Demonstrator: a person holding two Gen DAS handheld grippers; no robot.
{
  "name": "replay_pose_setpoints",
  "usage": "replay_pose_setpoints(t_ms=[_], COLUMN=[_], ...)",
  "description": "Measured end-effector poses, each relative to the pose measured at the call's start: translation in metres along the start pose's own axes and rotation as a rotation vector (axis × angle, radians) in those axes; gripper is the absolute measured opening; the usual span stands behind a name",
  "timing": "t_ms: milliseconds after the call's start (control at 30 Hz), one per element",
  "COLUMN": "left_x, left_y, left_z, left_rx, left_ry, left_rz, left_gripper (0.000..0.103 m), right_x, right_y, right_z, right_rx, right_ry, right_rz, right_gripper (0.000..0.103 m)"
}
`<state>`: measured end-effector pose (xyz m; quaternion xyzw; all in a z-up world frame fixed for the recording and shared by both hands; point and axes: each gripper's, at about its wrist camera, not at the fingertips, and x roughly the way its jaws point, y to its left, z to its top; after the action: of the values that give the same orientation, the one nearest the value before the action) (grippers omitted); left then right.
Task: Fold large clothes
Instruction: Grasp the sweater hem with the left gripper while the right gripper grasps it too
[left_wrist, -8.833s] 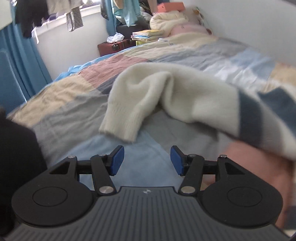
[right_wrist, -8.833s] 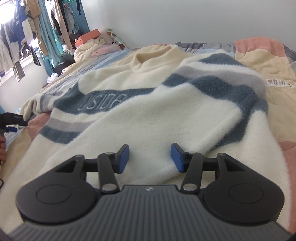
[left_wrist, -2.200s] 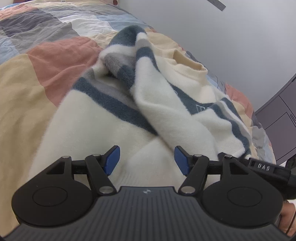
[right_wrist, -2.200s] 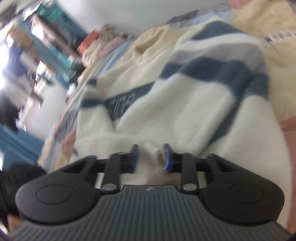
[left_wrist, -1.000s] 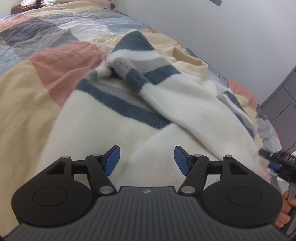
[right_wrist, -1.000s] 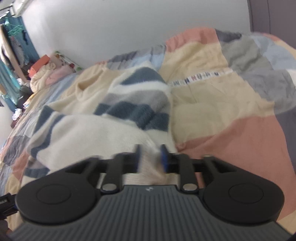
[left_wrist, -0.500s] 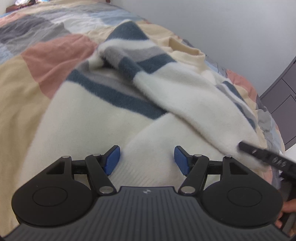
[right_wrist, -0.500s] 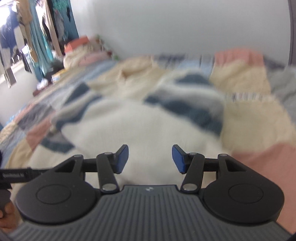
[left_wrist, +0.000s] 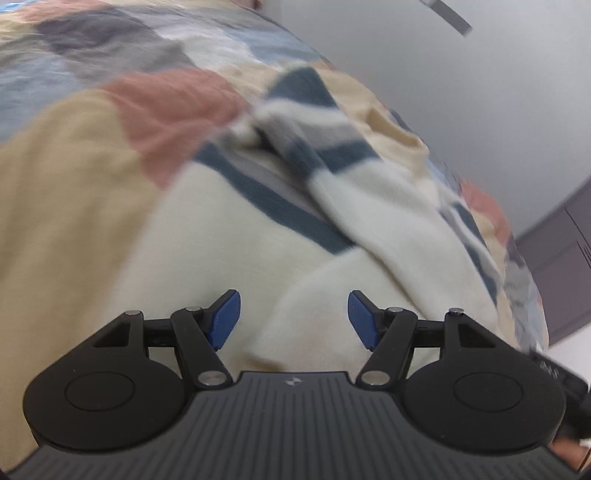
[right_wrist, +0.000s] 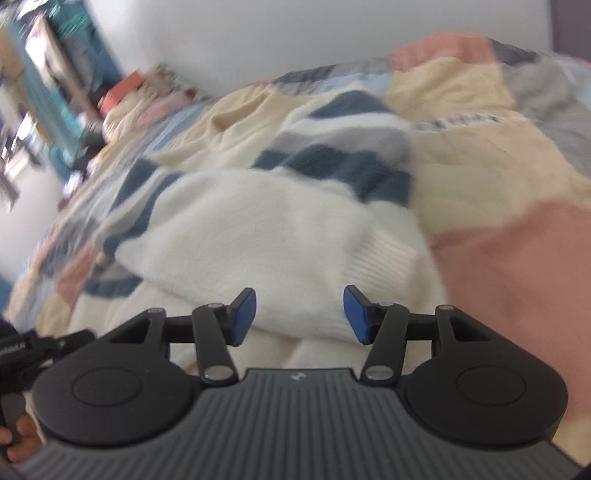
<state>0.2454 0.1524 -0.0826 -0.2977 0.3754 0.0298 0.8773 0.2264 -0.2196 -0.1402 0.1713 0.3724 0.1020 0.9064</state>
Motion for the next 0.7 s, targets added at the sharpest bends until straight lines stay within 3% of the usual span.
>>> replay_pose_setpoints(t_ms=[67,133,267,367,500,700], left_x=[-0.017,-0.036,-0.059,-0.061,-0.055,-0.042], left_y=[0.011,0.024,0.054,0.074,0.084,0.080], left_z=[0.001,-0.002,-0.008,-0.010,-0.013,-0.019], left_rx=[-0.030,-0.091,-0.220,-0.293,-0.329,-0.296], left_ry=[-0.035,-0.099,-0.139,-0.123,-0.087,-0.013], left_rz=[0.034,0.074,0.138,0.190,0.199,0.195], left_gripper=[0.070,0.070,0.070,0.070,0.070,0.071], right_x=[-0.010,-0.018,-0.030,-0.021,-0.009,-0.011], right_y=[-0.011,-0.022,-0.042,-0.056,-0.074,-0.056], right_z=[-0.003,-0.004,-0.008,-0.015,-0.027,-0.042], right_rx=[0.059,0.109,0.225,0.326,0.500,0.462], right_ry=[-0.004,-0.012,-0.027,0.058,0.176,0.273], right_rz=[-0.028,-0.102,-0.171,-0.136,-0.077,0.064], right_gripper=[0.058,0.078,0.080,0.081,0.081,0.085])
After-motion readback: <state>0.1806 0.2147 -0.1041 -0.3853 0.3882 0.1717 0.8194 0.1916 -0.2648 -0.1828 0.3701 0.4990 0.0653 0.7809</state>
